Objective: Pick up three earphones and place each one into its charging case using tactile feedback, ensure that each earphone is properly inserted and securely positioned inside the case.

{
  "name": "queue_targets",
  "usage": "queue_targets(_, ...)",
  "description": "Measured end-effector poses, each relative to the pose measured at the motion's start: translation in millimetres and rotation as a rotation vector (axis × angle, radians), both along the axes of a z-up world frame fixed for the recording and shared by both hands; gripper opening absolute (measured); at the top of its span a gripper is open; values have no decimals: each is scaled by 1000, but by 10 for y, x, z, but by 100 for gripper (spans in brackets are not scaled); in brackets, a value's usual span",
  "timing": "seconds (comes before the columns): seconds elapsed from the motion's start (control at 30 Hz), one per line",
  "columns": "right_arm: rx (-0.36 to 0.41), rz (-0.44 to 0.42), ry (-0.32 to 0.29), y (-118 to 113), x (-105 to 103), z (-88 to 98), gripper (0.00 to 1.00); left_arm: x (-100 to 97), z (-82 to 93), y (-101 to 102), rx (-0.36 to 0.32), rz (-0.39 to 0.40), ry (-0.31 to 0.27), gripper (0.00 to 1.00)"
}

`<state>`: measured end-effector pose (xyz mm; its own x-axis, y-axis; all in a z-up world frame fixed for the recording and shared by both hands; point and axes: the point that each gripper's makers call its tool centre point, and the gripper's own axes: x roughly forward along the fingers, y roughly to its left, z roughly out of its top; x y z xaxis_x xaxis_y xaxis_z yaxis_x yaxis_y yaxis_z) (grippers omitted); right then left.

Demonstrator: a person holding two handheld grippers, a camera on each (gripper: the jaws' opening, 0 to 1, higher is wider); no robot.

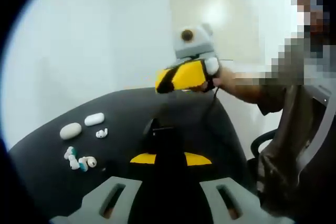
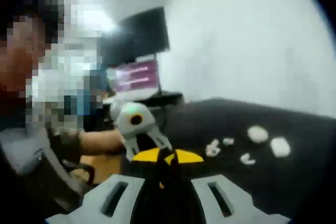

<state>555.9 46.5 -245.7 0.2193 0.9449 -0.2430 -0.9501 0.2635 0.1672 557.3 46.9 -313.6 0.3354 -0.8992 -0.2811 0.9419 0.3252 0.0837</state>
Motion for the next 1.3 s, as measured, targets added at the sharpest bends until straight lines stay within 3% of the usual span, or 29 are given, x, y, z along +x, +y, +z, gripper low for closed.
queue_targets(0.1,-120,-67,71,20,-5,-207,14,-5,-1,0,1,1,-2,15)
queue_targets(0.17,-145,-110,96,25,8,-251,14,-5,0,-1,2,2,-3,15)
queue_targets(0.37,-230,-154,102,36,55,-340,14,-4,1,-2,4,2,-9,15)
queue_targets(0.63,-349,-177,-46,24,59,-414,8,-4,5,-1,6,2,-14,15)
queue_targets(0.73,-309,-151,-26,22,20,-372,8,-3,4,1,5,2,-10,14)
queue_targets(0.9,-134,-106,49,-32,-36,-142,8,-1,2,2,4,2,-5,15)
queue_targets(1.0,-54,-172,90,-215,137,-55,8,2,2,2,4,2,-5,15)
queue_targets(1.07,-38,-218,145,-372,272,-125,8,2,1,3,3,2,-4,15)
queue_targets(1.13,-60,-269,227,-522,397,-350,8,2,1,2,3,2,-4,15)
queue_targets(1.2,-54,-264,303,-556,393,-511,8,1,0,3,3,2,-4,15)
queue_targets(1.3,30,-228,456,-503,305,-568,8,-2,-1,2,4,2,-5,15)
